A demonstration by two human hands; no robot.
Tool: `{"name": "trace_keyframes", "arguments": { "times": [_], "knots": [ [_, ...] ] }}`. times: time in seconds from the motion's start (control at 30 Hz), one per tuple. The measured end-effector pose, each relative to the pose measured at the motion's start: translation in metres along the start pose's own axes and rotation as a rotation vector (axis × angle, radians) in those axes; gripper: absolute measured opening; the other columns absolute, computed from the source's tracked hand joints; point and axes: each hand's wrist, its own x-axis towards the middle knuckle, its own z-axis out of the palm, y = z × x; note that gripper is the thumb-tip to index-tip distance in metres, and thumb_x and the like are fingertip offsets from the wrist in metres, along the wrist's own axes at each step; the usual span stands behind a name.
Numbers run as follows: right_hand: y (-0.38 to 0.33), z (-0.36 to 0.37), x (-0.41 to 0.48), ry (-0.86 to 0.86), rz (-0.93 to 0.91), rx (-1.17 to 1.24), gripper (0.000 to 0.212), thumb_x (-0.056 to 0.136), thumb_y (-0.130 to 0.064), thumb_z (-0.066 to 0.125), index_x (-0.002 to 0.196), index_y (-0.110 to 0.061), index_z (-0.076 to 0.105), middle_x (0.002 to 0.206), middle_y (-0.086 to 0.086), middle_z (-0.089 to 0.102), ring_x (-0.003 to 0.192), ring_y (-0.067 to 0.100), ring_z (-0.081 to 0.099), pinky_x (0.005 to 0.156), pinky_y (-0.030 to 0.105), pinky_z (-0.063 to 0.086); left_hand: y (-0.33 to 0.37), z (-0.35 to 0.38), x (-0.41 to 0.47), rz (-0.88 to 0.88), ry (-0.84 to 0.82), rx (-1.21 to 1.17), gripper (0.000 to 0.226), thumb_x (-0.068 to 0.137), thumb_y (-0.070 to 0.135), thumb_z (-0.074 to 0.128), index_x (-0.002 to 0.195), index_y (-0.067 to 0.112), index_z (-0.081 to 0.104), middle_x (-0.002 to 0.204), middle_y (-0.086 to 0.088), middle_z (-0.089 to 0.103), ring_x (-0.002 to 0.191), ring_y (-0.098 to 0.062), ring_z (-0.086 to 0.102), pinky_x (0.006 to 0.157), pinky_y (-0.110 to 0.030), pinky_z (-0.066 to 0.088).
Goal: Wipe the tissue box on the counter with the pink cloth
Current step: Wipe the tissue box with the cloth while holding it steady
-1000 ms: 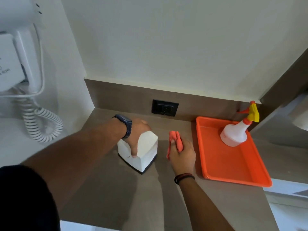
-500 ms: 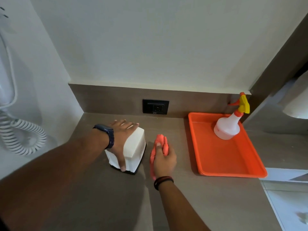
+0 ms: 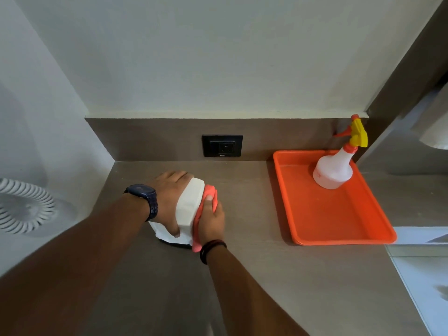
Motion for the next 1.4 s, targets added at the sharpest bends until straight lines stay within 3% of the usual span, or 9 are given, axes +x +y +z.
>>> {"name": "trace_keyframes", "arguments": {
  "times": [0.17, 0.27, 0.33, 0.43, 0.63, 0.83, 1.0, 1.17, 1.4],
  "knots": [
    [0.025, -0.004, -0.028, 0.02, -0.059, -0.037, 0.029, 0.105, -0.033, 0.042, 0.133, -0.035, 0.051, 0.114, -0.025, 0.055, 0.11, 0.0, 0.05, 0.083, 0.003, 0.04, 0.0, -0.001, 0.0, -0.016, -0.013, -0.016, 0.143, 0.025, 0.066, 0.079, 0.142, 0.026, 0.008, 0.149, 0.0, 0.027, 0.134, -0.023, 0.026, 0.11, -0.044, 0.035],
    [0.022, 0.003, -0.035, 0.033, -0.139, -0.094, 0.038, 0.1, -0.047, 0.046, 0.136, -0.038, 0.051, 0.131, -0.019, 0.058, 0.126, 0.005, 0.051, 0.111, 0.032, 0.043, 0.001, -0.001, -0.001, -0.008, -0.001, -0.014, 0.141, 0.025, 0.067, 0.08, 0.141, 0.026, 0.01, 0.147, -0.001, 0.029, 0.133, -0.022, 0.029, 0.109, -0.043, 0.036],
    [0.01, 0.006, -0.026, 0.022, -0.156, -0.12, 0.049, 0.098, -0.051, 0.045, 0.141, -0.029, 0.049, 0.141, -0.006, 0.057, 0.129, 0.012, 0.051, 0.114, 0.043, 0.041, 0.003, -0.004, -0.003, -0.008, -0.004, -0.018, 0.138, 0.031, 0.061, 0.085, 0.142, 0.022, 0.014, 0.147, -0.001, 0.03, 0.133, -0.022, 0.03, 0.11, -0.042, 0.035],
    [-0.011, 0.003, 0.0, 0.008, -0.141, -0.121, 0.041, 0.104, -0.033, 0.046, 0.142, -0.017, 0.051, 0.142, 0.004, 0.058, 0.128, 0.015, 0.052, 0.112, 0.034, 0.039, 0.005, -0.006, -0.006, -0.025, -0.001, -0.023, 0.133, 0.032, 0.057, 0.087, 0.14, 0.02, 0.019, 0.144, -0.001, 0.033, 0.13, -0.022, 0.032, 0.108, -0.04, 0.036],
    [-0.005, 0.0, 0.001, 0.071, 0.025, -0.155, 0.041, 0.104, -0.035, 0.043, 0.139, -0.016, 0.055, 0.137, 0.007, 0.061, 0.129, 0.025, 0.054, 0.098, 0.025, 0.037, 0.005, -0.006, -0.005, -0.033, -0.006, -0.01, 0.139, 0.033, 0.058, 0.086, 0.144, 0.02, 0.012, 0.15, -0.001, 0.026, 0.135, -0.023, 0.027, 0.111, -0.041, 0.033],
    [0.013, -0.002, -0.027, 0.09, -0.025, -0.067, 0.023, 0.104, -0.033, 0.045, 0.122, -0.035, 0.059, 0.099, -0.026, 0.057, 0.11, 0.011, 0.055, 0.087, 0.019, 0.041, 0.005, -0.005, -0.005, -0.025, -0.023, -0.032, 0.14, 0.033, 0.059, 0.086, 0.144, 0.024, 0.01, 0.15, -0.001, 0.026, 0.135, -0.024, 0.028, 0.11, -0.044, 0.035],
    [-0.007, 0.009, -0.001, 0.08, -0.185, -0.163, 0.038, 0.103, -0.039, 0.046, 0.136, -0.024, 0.057, 0.13, -0.002, 0.064, 0.126, 0.018, 0.055, 0.111, 0.041, 0.042, 0.001, 0.0, -0.001, -0.024, -0.005, -0.01, 0.138, 0.029, 0.062, 0.084, 0.141, 0.022, 0.014, 0.146, -0.001, 0.031, 0.132, -0.023, 0.03, 0.11, -0.042, 0.034],
    [-0.008, 0.006, 0.011, 0.012, -0.124, -0.198, 0.049, 0.103, -0.047, 0.037, 0.146, -0.025, 0.045, 0.149, -0.001, 0.053, 0.138, 0.02, 0.046, 0.117, 0.041, 0.034, -0.002, 0.002, 0.0, -0.031, 0.01, -0.025, 0.134, 0.023, 0.065, 0.079, 0.135, 0.026, 0.017, 0.14, 0.002, 0.035, 0.125, -0.022, 0.036, 0.104, -0.044, 0.04],
    [0.014, 0.007, -0.016, 0.011, -0.373, -0.286, 0.068, 0.092, -0.064, 0.032, 0.15, -0.029, 0.035, 0.158, -0.004, 0.038, 0.146, 0.01, 0.032, 0.122, 0.041, 0.029, -0.001, 0.001, -0.001, 0.009, 0.022, 0.015, 0.133, 0.031, 0.064, 0.081, 0.14, 0.023, 0.016, 0.143, -0.001, 0.032, 0.129, -0.022, 0.033, 0.11, -0.04, 0.034]
  ]
}}
